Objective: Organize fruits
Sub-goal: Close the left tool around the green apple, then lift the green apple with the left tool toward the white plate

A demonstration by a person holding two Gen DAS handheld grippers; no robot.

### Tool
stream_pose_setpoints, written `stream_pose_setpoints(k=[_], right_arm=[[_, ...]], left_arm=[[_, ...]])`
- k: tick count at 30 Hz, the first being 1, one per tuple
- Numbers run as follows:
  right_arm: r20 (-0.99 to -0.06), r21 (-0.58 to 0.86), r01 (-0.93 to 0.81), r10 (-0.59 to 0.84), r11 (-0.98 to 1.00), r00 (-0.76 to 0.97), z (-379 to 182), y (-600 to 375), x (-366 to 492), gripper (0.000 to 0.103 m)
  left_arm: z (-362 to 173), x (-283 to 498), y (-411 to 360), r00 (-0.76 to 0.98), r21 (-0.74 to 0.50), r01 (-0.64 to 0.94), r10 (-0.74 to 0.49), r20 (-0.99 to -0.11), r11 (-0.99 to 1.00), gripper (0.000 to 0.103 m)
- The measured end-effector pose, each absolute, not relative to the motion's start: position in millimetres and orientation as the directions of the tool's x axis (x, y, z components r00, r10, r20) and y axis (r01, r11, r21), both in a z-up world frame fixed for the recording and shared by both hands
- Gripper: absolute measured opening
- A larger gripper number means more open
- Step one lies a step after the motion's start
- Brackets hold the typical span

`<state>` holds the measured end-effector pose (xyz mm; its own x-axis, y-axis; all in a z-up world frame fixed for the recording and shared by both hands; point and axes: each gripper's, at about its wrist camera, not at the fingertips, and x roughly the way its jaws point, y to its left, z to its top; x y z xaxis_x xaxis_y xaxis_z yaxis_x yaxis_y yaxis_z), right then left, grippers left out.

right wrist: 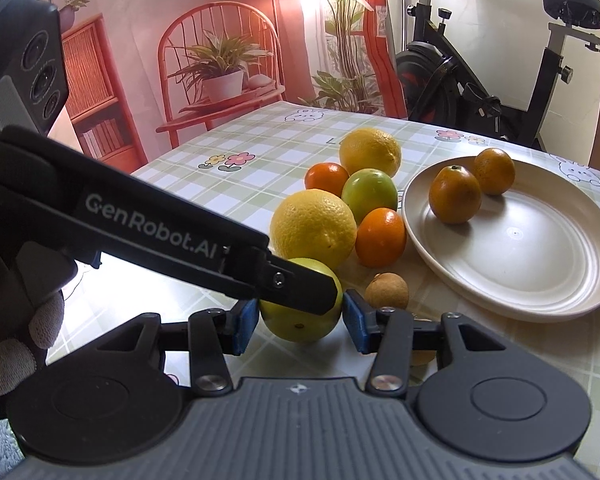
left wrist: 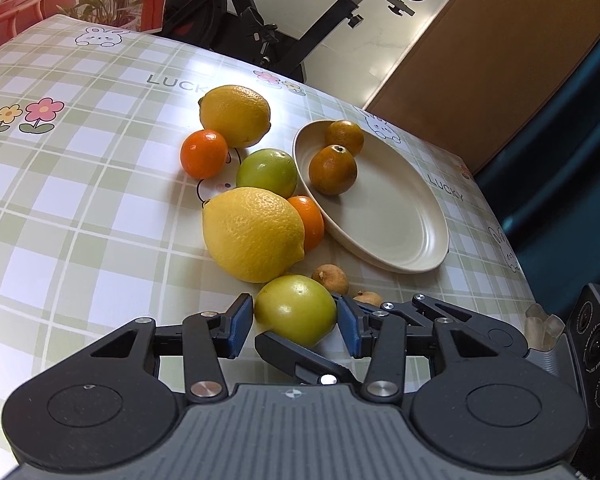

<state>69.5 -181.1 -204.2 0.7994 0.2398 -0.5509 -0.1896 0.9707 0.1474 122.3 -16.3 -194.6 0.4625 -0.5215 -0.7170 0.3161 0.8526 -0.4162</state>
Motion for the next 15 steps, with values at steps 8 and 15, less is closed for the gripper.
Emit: stream_pose_setpoints(k=[8,15], right_arm=[[-0.558,0.181,-0.170,0.244,0.969,0.793,-207.4,-182.2,71.9,0.049],[-0.560,0.168,-0.161,0.228,0.973,0.796,-212.0,-179.7,69.8,0.049]], left_arm=[[-197.8,120.8,-18.3,0.471,-0.423,0.304,-0.521,-0.712,0.854,0.050],[-197.1,112.5,-22.0,0.499,-0.388,0.323,-0.503,-0.706,0.863,0.049]])
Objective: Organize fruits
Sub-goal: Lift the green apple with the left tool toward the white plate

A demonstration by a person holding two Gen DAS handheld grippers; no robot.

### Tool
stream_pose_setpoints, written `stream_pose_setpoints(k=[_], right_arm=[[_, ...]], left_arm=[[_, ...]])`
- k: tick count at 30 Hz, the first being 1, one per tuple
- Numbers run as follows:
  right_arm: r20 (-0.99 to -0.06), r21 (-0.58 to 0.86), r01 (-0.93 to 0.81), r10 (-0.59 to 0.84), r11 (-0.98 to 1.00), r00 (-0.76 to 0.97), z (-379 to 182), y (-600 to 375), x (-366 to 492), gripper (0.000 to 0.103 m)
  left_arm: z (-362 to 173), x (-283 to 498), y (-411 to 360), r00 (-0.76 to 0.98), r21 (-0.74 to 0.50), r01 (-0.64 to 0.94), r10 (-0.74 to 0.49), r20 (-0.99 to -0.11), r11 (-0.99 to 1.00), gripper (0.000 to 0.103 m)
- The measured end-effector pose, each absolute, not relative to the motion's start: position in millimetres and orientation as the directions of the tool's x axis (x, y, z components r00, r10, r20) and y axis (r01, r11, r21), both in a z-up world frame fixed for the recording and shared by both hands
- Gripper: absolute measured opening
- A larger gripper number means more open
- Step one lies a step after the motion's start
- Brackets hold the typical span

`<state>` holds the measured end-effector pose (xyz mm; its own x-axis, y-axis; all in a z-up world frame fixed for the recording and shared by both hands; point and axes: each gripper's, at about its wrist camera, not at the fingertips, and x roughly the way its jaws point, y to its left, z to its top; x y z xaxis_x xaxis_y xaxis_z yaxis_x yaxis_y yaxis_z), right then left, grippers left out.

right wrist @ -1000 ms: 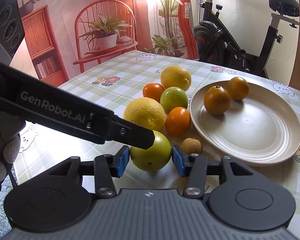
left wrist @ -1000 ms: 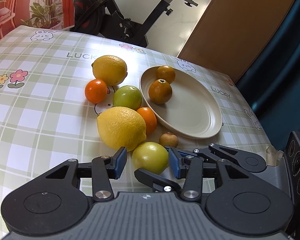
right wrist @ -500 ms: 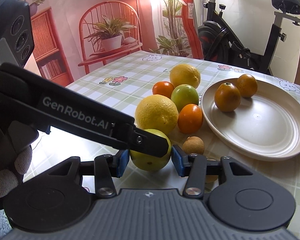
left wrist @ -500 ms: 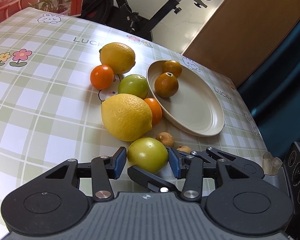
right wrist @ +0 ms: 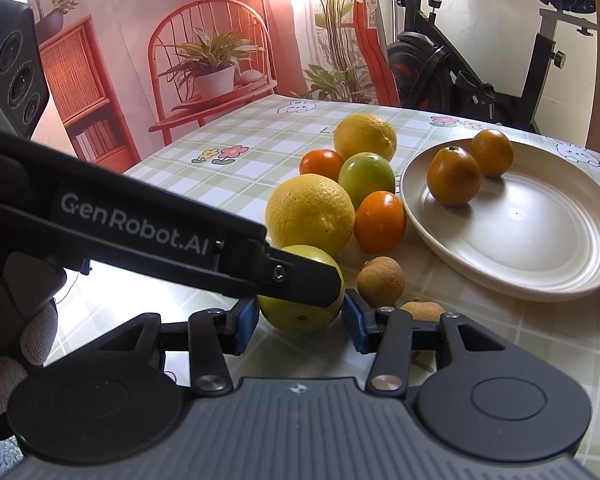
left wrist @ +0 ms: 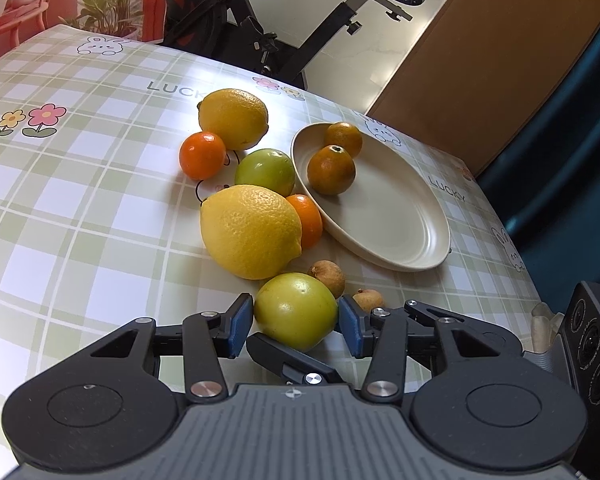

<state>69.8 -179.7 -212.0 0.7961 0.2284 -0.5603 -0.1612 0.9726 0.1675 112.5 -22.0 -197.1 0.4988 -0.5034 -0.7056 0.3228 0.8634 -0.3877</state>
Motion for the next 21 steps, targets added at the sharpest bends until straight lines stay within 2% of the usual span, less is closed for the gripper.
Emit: stream_pose_setpoints(k=[6,21], right_arm=[[-0.555,0.173,-0.150,0.222,0.974,0.802,-212,-179,68,0.048],[-0.506,0.167,-0.121,0.190,0.979,0.841,-185,-188,61,0.048]], left_arm=[[-198,112,-17,0.496,-0.424,0.291,-0.514,-0.700,0.858,0.049],[-168,116,-28,0.519,-0.438,0.326,-0.546,-0.657,0.838,0.049]])
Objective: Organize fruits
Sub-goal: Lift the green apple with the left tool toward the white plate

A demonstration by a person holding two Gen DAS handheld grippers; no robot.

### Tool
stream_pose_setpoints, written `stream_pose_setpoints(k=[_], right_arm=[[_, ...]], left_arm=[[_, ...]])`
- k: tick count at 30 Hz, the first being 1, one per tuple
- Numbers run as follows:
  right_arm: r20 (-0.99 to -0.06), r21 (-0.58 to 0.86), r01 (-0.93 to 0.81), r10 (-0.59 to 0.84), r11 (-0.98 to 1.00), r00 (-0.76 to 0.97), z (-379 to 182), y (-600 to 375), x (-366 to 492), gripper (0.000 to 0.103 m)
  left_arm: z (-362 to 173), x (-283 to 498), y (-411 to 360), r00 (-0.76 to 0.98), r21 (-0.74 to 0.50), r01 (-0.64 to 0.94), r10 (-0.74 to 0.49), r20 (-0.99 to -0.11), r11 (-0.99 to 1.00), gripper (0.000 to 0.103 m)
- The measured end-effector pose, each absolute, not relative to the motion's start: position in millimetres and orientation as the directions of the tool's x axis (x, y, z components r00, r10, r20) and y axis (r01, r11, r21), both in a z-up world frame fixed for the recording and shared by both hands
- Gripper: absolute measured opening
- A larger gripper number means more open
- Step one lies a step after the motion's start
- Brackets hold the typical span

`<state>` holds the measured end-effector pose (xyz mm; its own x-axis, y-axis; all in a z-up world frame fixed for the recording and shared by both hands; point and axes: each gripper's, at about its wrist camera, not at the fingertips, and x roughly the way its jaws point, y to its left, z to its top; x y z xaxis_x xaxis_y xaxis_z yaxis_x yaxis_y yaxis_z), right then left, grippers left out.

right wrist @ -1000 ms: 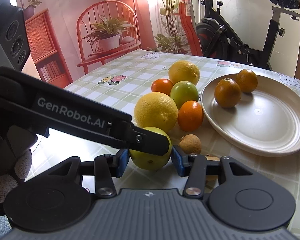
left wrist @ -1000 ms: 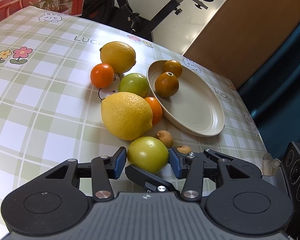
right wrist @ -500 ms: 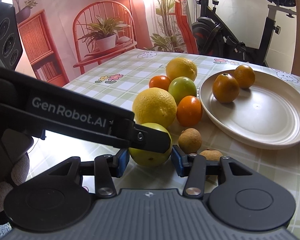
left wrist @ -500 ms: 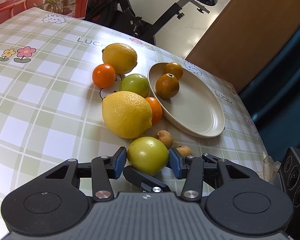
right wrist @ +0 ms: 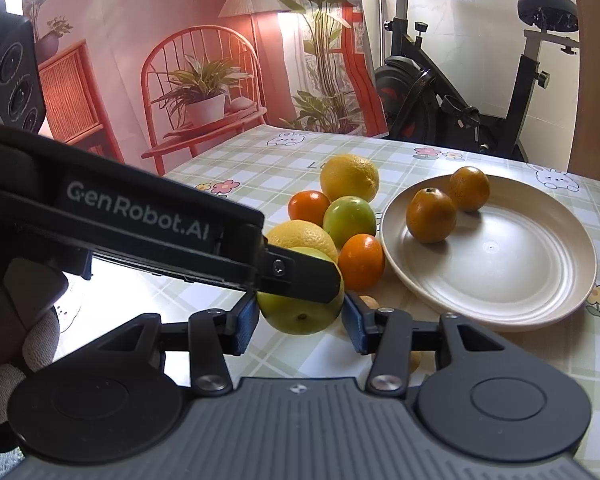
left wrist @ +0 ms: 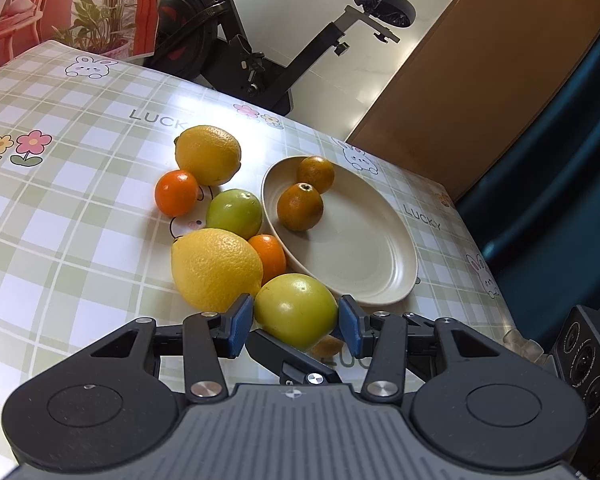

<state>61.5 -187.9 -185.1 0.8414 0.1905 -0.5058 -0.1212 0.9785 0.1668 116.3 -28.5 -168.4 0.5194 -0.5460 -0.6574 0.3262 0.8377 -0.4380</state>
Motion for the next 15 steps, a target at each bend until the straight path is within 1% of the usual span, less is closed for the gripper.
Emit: stream_pose_setpoints(k=[10,15], right_arm=[[-0.490,0.157,-0.124,0.186,0.980,0.852,-167,-191,56,0.048],[-0.477,0.155,-0.136,0.195,0.978,0.857,-156,-187,53,0.048]], left_arm=[[-156,110,-29,0.546,-0.447,0.304,-0.538,-0.642,0.841,0.049],[-145,101,-27,0.580,-0.423,0.299,-0.515,-0.631,0.855,0.049]])
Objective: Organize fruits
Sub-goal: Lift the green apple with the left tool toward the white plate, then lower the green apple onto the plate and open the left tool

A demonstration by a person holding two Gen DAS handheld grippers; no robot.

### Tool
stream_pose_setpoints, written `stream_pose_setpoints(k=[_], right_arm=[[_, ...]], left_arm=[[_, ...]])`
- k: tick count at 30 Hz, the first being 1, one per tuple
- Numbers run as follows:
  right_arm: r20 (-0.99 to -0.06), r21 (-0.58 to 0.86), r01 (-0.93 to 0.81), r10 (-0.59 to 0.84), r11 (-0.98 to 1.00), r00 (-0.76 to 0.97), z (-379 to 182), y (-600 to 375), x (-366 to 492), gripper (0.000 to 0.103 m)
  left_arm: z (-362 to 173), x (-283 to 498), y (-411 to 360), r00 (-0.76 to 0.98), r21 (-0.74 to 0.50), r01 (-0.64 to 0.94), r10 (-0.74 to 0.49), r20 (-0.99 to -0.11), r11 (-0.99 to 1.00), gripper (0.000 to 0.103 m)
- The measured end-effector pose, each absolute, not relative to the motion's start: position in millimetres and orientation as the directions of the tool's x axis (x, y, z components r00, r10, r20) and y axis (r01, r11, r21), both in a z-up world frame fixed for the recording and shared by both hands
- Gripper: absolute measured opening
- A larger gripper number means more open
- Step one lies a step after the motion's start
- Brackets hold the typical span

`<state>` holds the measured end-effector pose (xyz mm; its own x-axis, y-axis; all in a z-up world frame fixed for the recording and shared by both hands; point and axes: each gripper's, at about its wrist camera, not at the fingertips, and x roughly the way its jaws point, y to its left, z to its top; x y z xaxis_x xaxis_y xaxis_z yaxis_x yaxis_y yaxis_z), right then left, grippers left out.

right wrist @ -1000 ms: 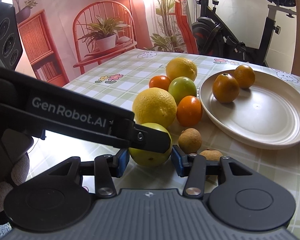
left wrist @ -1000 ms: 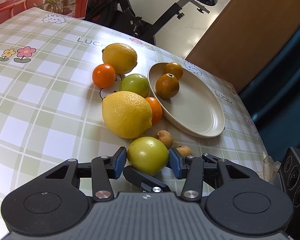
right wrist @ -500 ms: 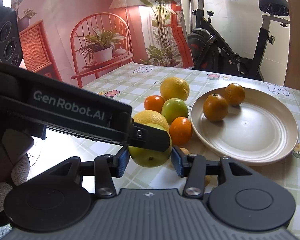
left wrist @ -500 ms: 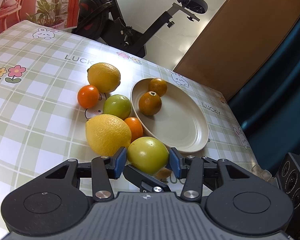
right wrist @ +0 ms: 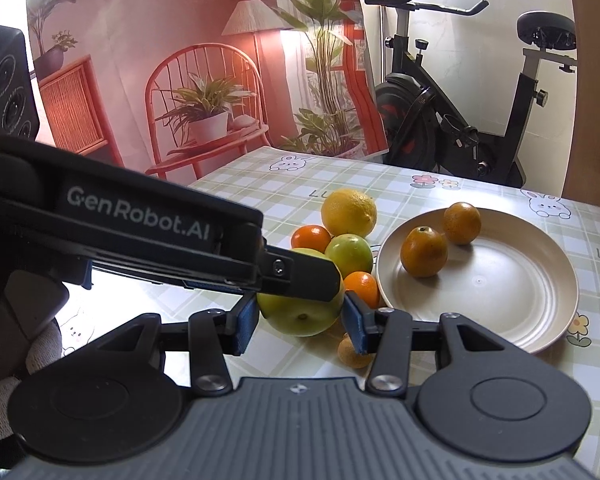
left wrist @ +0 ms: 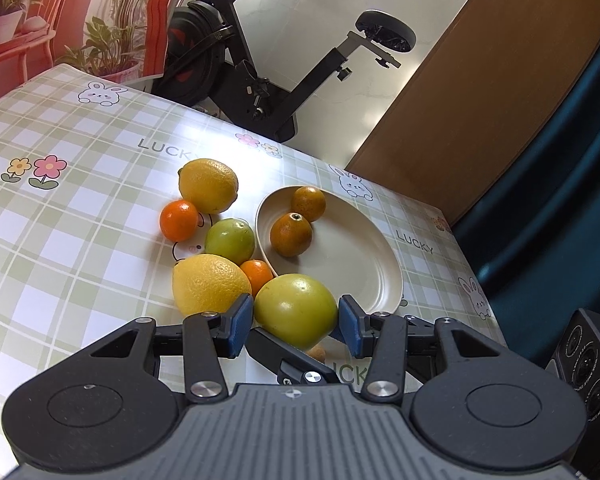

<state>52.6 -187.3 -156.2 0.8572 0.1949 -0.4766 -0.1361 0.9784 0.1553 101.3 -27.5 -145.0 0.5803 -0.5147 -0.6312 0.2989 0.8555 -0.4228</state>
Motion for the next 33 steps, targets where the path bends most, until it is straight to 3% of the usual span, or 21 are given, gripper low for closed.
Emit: stream_pose_setpoints(k=[19,33], right_arm=[[-0.375,0.118,-0.203,0.233,0.972,0.897,-95,-163,55,0.048],[-0.385,0.137,-0.109,0.154,0.985,0.910,-93,-204,71,0.048]], left_arm=[[-80,105,-12,0.665,-0.371,0.311,-0.479,-0.572,0.875,0.049],[-96,141,-59,0.600,-0.354,0.401,-0.534,-0.596,0.845,0.050]])
